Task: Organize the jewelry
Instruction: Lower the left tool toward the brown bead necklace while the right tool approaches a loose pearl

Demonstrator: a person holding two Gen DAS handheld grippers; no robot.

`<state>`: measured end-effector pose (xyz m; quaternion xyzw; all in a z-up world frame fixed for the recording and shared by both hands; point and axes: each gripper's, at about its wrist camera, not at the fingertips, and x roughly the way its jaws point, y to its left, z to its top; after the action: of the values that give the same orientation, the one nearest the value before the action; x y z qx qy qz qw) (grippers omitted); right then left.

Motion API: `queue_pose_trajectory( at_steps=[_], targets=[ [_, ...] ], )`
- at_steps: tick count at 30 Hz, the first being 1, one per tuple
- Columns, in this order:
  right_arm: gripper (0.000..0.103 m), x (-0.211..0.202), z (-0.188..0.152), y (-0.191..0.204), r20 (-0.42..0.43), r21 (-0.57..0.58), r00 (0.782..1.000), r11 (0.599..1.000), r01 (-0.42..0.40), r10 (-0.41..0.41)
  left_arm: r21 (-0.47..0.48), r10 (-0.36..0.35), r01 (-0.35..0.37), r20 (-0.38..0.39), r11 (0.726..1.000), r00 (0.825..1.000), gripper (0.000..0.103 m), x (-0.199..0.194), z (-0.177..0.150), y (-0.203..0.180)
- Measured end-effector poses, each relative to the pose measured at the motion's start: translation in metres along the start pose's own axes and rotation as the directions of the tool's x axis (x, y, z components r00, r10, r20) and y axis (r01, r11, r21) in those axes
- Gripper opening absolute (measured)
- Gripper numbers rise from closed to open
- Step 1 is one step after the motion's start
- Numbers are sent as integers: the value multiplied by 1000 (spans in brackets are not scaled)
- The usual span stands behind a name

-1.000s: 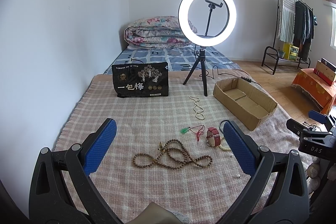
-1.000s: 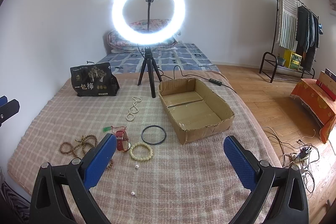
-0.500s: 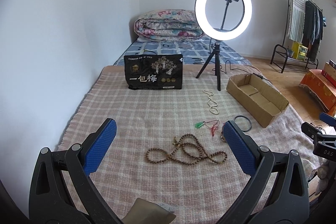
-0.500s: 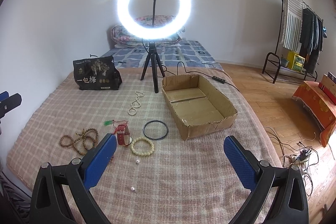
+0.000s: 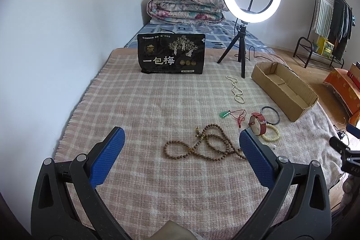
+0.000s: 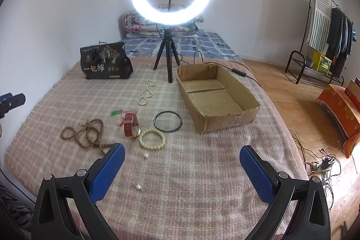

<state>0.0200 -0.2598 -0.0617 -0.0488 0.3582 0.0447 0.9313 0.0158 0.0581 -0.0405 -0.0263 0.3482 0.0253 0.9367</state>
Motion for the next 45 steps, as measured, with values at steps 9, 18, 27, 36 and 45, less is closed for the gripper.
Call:
queue_pose_trajectory(
  at_steps=[9, 18, 27, 36, 45],
  targets=[
    [103, 21, -36, 23, -89, -75, 995, 995, -62, 55, -50, -100, 94, -130, 994, 986, 103, 34, -12, 5],
    [99, 54, -73, 33, -223, -43, 965, 988, -150, 136, -164, -200, 157, -289, 974, 936, 103, 101, -14, 21],
    [93, 69, -63, 35, -251, -28, 953, 983, -181, 169, -211, -249, 179, -375, 961, 893, 96, 156, -7, 18],
    [81, 90, -68, 41, -314, -21, 930, 977, -210, 193, -301, -304, 175, -462, 937, 833, 87, 204, -13, 16],
    [78, 100, -65, 36, -327, 24, 922, 978, -208, 205, -223, -263, 170, -509, 960, 820, 87, 213, -20, -9]
  ],
)
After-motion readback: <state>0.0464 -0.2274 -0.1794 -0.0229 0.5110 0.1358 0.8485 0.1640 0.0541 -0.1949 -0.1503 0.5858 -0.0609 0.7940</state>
